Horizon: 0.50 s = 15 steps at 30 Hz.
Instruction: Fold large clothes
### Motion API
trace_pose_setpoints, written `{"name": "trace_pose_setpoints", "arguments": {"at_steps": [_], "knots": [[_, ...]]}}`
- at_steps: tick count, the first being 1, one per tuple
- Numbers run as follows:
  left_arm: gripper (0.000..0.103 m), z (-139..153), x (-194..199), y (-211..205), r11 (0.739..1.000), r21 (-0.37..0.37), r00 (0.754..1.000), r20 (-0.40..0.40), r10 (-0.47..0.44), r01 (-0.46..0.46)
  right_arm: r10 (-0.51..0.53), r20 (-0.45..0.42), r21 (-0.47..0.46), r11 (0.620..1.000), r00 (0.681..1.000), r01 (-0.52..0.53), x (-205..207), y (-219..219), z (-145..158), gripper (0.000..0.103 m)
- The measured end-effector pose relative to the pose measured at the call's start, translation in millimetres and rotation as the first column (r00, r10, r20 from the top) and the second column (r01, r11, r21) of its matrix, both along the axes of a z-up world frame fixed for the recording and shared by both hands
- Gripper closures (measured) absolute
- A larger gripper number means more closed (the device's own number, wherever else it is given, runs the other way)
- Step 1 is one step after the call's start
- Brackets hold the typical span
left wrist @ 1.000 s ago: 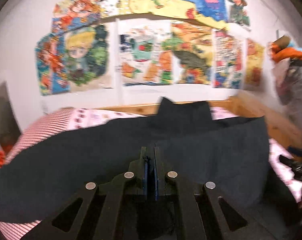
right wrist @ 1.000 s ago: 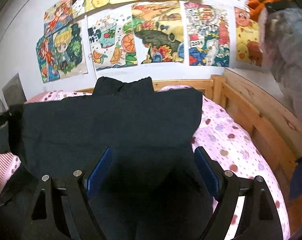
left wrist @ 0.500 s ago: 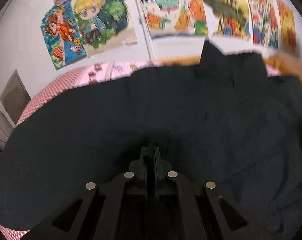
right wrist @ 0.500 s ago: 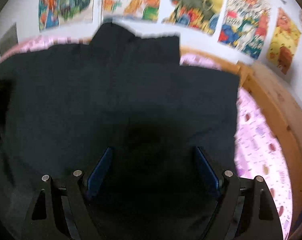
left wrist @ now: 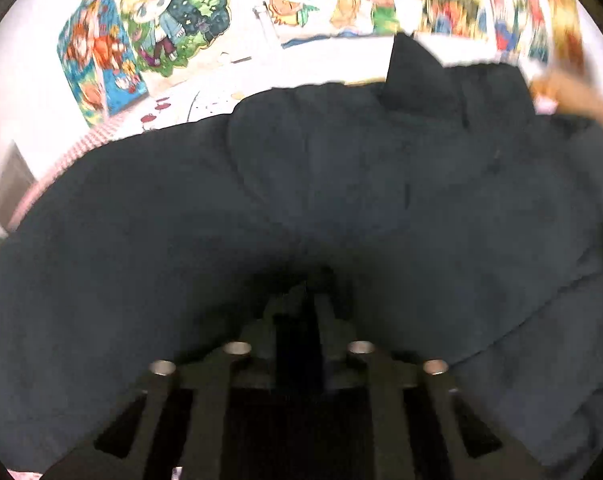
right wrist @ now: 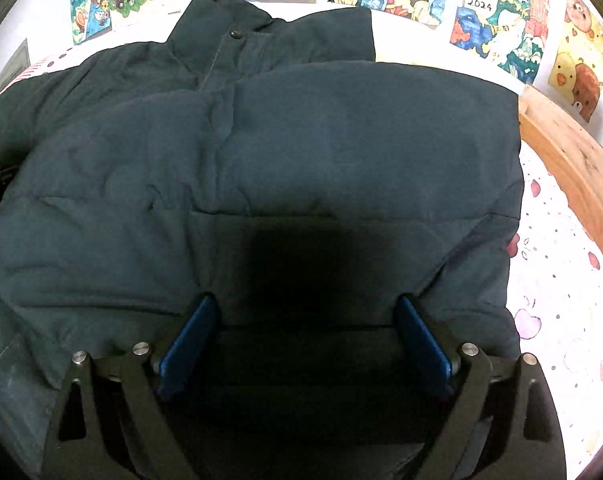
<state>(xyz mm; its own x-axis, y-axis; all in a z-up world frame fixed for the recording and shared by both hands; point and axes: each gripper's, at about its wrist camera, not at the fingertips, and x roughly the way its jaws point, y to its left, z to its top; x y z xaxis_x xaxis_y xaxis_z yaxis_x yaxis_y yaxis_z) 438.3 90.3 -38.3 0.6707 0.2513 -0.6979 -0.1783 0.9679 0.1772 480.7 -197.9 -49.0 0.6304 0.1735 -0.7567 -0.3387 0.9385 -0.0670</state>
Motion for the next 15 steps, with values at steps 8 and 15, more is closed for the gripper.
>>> {"name": "trace_pose_setpoints", "arguments": {"at_steps": [8, 15], "knots": [[0.046, 26.3, -46.0, 33.4, 0.966, -0.257, 0.995, 0.094, -0.017, 0.041, -0.021, 0.073, -0.036, 0.999, 0.997, 0.024, -17.6, 0.8, 9.5, 0.012], [0.016, 52.2, -118.4, 45.1, 0.967, -0.252, 0.984, 0.178, 0.024, 0.022, 0.072, 0.222, 0.0, 0.997, 0.972, -0.073, -49.6, 30.0, 57.8, 0.012]]}}
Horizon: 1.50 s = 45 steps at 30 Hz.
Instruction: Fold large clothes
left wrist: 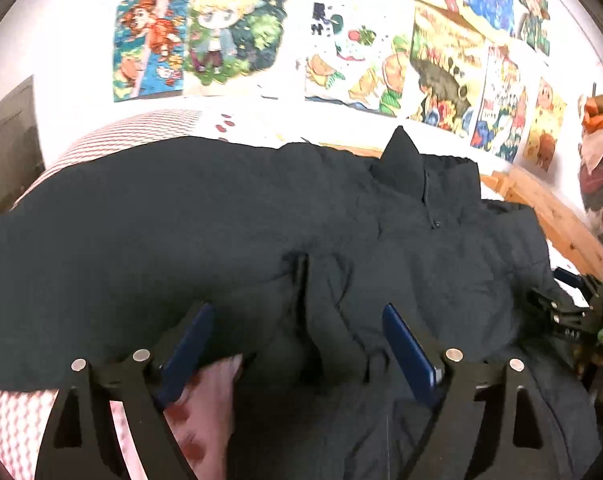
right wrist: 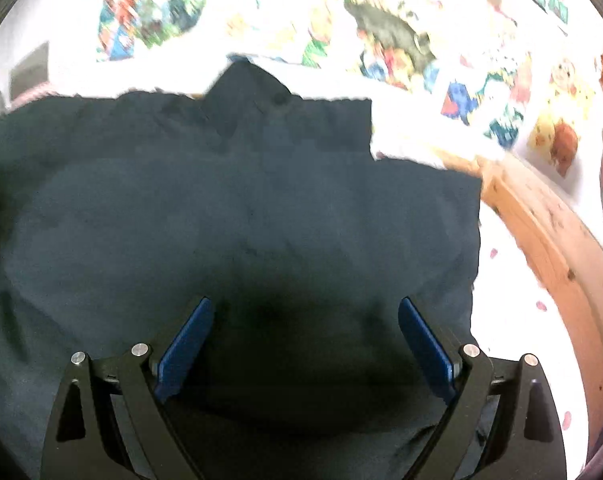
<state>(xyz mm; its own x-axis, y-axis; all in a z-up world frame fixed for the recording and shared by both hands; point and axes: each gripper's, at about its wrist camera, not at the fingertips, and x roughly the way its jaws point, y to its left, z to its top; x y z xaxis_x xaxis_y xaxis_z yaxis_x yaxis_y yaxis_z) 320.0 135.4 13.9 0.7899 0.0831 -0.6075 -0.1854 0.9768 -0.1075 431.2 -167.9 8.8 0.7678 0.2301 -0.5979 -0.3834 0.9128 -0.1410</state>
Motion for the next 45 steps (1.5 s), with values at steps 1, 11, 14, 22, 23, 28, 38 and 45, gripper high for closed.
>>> {"name": "trace_pose_setpoints", "arguments": {"at_steps": [1, 11, 14, 22, 23, 28, 38, 45], "knots": [[0.016, 1.5, -6.9, 4.0, 1.0, -0.011, 1.0, -0.001, 0.009, -0.009, 0.019, 0.004, 0.006, 1.0, 1.0, -0.019, -0.4, 5.7, 5.0, 0.012], [0.015, -5.9, -103.4, 98.9, 0.922, -0.232, 0.947, 0.015, 0.321, -0.309, 0.28, -0.021, 0.028, 0.96, 0.96, -0.28, -34.0, 102.6, 27.3, 0.012], [0.015, -8.6, -124.2, 125.7, 0.888, -0.257, 0.916, 0.022, 0.4, -0.382, 0.303, -0.069, 0.068, 0.952, 0.951, -0.298, -36.5, 126.4, 23.6, 0.012], [0.015, -12.5, -160.8, 210.8, 0.735, -0.419, 0.799, 0.037, 0.6, -0.533, 0.239, -0.088, 0.136, 0.965, 0.967, -0.226, -20.2, 169.2, 8.5, 0.012], [0.015, -13.5, -162.7, 216.7, 0.724, -0.433, 0.793, 0.035, 0.608, -0.536, 0.23, -0.088, 0.14, 0.966, 0.969, -0.217, -18.2, 175.4, 6.8, 0.012], [0.017, -20.0, -159.0, 236.2, 0.674, -0.488, 0.764, 0.025, 0.645, -0.554, 0.193, -0.086, 0.076, 0.98, 0.978, -0.186, 0.6, 210.2, -9.8, 0.012], [0.066, -16.2, -154.6, 244.4, 0.694, -0.422, 0.749, 0.053, 0.661, -0.583, 0.178, -0.145, -0.019, 0.983, 0.973, -0.183, 13.1, 236.8, -48.4, 0.006], [0.093, 12.6, -150.6, 213.7, 0.787, -0.247, 0.77, 0.186, 0.611, -0.565, 0.215, -0.181, 0.088, 0.975, 0.96, -0.202, 12.8, 217.4, -44.7, 0.003]]}}
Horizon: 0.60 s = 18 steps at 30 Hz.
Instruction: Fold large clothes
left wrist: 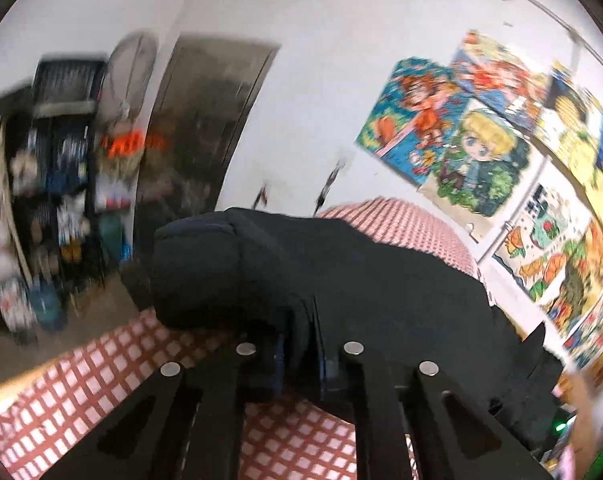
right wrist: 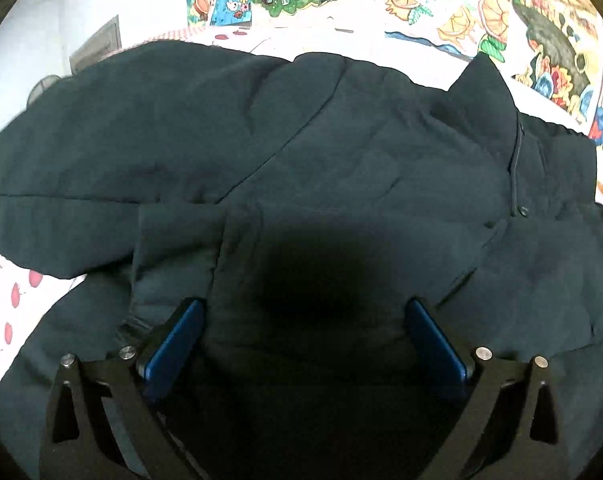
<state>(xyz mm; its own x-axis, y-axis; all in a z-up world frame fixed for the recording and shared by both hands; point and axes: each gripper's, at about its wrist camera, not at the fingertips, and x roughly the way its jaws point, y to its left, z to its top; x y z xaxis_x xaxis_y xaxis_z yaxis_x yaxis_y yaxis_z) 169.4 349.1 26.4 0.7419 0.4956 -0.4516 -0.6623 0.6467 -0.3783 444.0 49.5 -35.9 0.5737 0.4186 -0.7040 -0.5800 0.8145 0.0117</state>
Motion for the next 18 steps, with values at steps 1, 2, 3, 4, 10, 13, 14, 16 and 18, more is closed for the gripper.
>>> {"name": "trace_pose_setpoints", "arguments": {"at_steps": [1, 2, 3, 4, 10, 13, 14, 16, 18], "knots": [[0.093, 6.1, 1.1, -4.8, 1.0, 0.03, 1.0, 0.003, -0.004, 0.004, -0.003, 0.0, 0.015, 1.0, 1.0, 0.003, -2.8, -3.4, 2.7, 0.003], [0.093, 14.6, 1.5, -13.0, 0.997, 0.075, 1.0, 0.01, -0.014, 0.013, -0.008, -0.002, 0.034, 0.999, 1.0, 0.008, -5.6, -8.5, 7.2, 0.003], [0.093, 24.4, 1.1, -22.2, 0.992, 0.121, 0.999, 0.022, -0.029, 0.026, -0.012, -0.008, 0.05, 0.999, 1.0, 0.013, -7.2, -13.3, 11.8, 0.003], [0.093, 34.6, 0.6, -31.5, 0.986, 0.163, 0.998, 0.037, -0.048, 0.041, -0.016, -0.02, 0.08, 0.997, 1.0, 0.018, -9.2, -21.8, 20.3, 0.003], [0.094, 80.8, 2.1, -82.7, 0.94, 0.305, 0.976, 0.102, -0.192, 0.153, -0.097, -0.103, 0.324, 0.938, 0.99, 0.125, -6.8, -85.1, 56.1, 0.003], [0.094, 96.9, 5.8, -116.1, 0.903, 0.36, 0.949, 0.121, -0.292, 0.232, -0.111, -0.238, 0.469, 0.857, 0.965, 0.215, 5.4, -117.7, 54.4, 0.003], [0.094, 102.0, 7.4, -130.4, 0.883, 0.382, 0.932, 0.126, -0.341, 0.272, -0.103, -0.3, 0.513, 0.821, 0.948, 0.251, 9.5, -130.8, 51.9, 0.003], [0.094, 107.4, 11.2, -152.0, 0.85, 0.409, 0.903, 0.122, -0.411, 0.332, -0.106, -0.376, 0.549, 0.775, 0.92, 0.314, 13.5, -152.7, 45.1, 0.003], [0.094, 111.1, 20.1, -180.0, 0.799, 0.439, 0.863, 0.094, -0.497, 0.412, -0.131, -0.407, 0.532, 0.771, 0.904, 0.351, 12.5, -167.0, 38.6, 0.003]]}}
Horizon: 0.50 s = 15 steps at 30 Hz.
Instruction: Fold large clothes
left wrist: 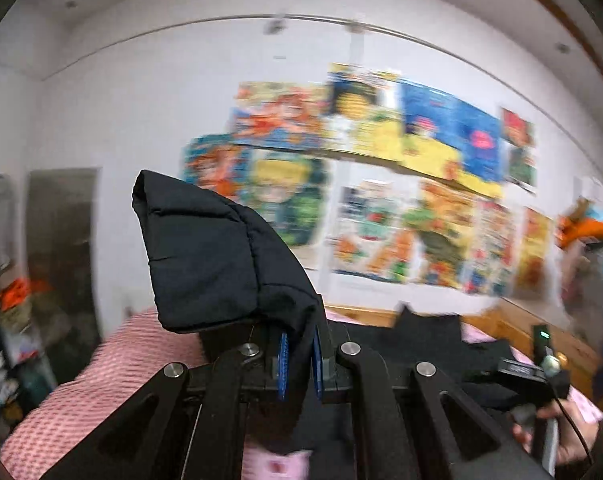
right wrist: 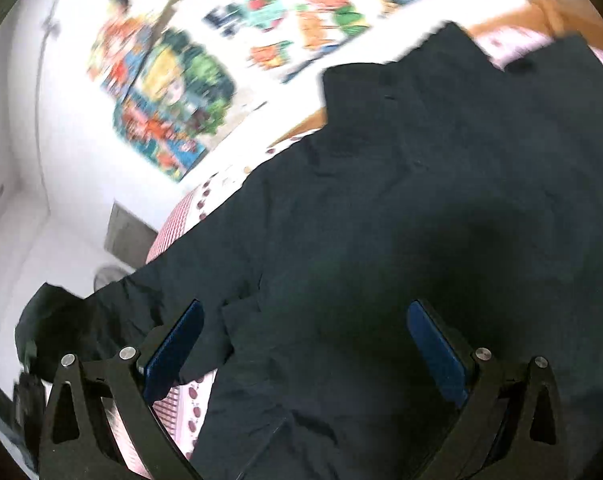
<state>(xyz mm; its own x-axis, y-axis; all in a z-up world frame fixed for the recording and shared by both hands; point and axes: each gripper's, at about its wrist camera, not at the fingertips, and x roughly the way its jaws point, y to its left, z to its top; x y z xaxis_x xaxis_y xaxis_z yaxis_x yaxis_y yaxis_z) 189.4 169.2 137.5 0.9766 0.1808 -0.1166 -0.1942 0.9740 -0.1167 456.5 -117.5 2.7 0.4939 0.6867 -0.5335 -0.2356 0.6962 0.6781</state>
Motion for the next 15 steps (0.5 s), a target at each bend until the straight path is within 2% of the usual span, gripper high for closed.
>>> {"name": "trace_pose_setpoints", "arguments": {"at_steps": [4, 7, 10, 15], "knots": [[0.094, -8.9, 19.2, -52.7, 0.983, 0.09, 0.985, -0.071, -0.156, 0.162, -0.028, -0.088, -0.049, 0.999, 0.996, 0.024, -9.6, -29.8, -19.0, 0.003], [0.094, -27.3, 30.3, -92.2, 0.95, 0.149, 0.955, -0.151, -0.254, 0.276, -0.042, -0.121, -0.054, 0.998, 0.992, 0.036, -16.0, -49.4, -28.1, 0.003], [0.094, -48.9, 41.7, -125.0, 0.91, 0.17, 0.91, -0.248, -0.331, 0.377, -0.063, -0.12, -0.073, 0.996, 0.991, 0.055, -17.2, -67.8, -35.7, 0.003], [0.094, -87.2, 52.9, -163.7, 0.853, 0.15, 0.818, -0.406, -0.408, 0.5, -0.112, -0.132, -0.103, 0.99, 0.985, 0.099, -20.5, -104.7, -47.7, 0.003]]}}
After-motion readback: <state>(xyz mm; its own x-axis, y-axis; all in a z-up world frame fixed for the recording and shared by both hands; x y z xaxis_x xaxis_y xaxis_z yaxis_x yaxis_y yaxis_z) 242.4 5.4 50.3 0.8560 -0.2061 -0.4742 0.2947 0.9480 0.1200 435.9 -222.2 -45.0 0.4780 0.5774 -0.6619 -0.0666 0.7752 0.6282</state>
